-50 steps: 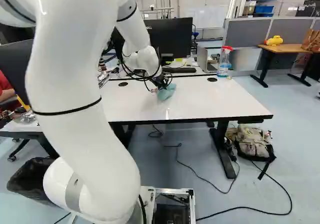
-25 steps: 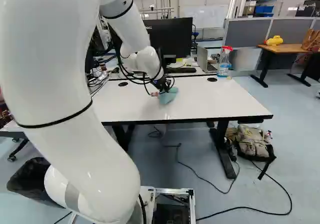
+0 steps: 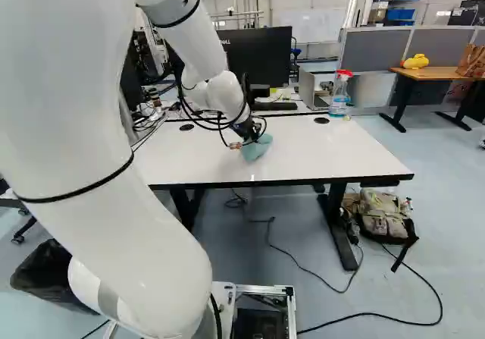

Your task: Clean the table with the green towel

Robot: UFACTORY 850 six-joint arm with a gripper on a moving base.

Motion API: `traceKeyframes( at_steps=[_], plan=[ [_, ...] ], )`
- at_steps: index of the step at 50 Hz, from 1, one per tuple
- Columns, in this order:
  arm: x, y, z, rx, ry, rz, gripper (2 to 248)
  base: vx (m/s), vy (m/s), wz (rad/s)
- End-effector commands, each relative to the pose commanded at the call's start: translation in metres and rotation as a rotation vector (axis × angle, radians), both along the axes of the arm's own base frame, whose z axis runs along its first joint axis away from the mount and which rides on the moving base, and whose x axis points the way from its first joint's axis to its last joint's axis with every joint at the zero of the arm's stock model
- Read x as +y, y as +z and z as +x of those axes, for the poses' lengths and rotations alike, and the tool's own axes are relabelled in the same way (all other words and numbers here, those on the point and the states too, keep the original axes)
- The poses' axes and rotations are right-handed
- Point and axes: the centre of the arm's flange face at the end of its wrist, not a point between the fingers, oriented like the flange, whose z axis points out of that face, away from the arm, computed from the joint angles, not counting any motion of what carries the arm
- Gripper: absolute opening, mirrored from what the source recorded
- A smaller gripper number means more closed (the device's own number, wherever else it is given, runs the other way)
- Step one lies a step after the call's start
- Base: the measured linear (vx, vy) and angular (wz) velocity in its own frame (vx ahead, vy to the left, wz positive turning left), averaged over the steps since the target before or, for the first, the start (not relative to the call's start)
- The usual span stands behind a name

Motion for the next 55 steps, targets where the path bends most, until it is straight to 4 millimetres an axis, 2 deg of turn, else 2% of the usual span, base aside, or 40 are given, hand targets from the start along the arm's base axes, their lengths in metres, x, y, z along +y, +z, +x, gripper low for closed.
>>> traceKeyframes(
  at_steps=[55],
  plan=[
    [0.0000,0.0000,0.0000,0.000,0.000,0.000,39,0.000,0.000,0.000]
  ],
)
